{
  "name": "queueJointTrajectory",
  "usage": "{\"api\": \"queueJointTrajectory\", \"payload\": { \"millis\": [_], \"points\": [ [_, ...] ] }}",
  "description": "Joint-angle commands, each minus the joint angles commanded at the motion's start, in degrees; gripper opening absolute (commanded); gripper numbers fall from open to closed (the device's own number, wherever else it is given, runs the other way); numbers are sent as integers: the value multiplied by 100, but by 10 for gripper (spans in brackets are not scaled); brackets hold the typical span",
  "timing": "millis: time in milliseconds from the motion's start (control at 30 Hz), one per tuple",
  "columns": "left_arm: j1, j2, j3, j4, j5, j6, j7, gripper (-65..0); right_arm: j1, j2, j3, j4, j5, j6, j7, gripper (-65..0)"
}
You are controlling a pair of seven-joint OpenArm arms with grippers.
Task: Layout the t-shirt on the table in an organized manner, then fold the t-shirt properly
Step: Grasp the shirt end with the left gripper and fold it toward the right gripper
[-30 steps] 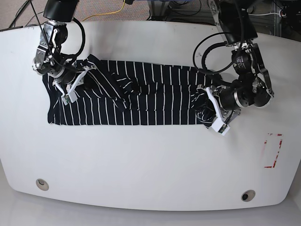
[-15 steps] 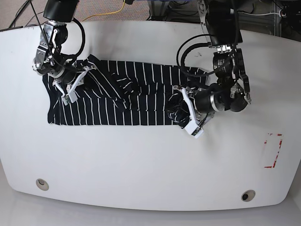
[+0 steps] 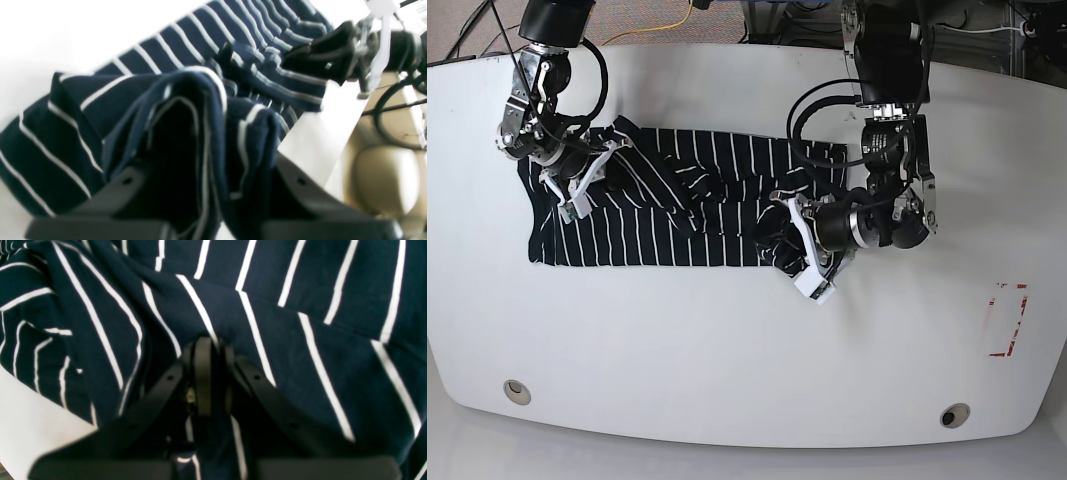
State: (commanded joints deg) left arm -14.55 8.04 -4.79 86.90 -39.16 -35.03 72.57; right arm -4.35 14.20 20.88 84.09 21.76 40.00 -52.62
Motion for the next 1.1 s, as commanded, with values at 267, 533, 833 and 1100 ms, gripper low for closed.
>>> {"api": "queueJointTrajectory", "payload": {
  "millis": [267,533,833,1100],
  "points": [
    [-141,96,202,-9,-18,-26,79,-383,0,0,0,0,-18,0,0,-606],
    [-431,96,571,237,-826,-35,404,-383,0,0,-9,0,-26,0,0,-606],
    [-466,-993,185,229,-835,-35,70,-383,70,-9,-9,0,-26,0,-9,-606],
    [114,-1732,246,202,-826,-18,-695,-386,70,-9,-9,9,-9,0,-9,-606]
  ]
}}
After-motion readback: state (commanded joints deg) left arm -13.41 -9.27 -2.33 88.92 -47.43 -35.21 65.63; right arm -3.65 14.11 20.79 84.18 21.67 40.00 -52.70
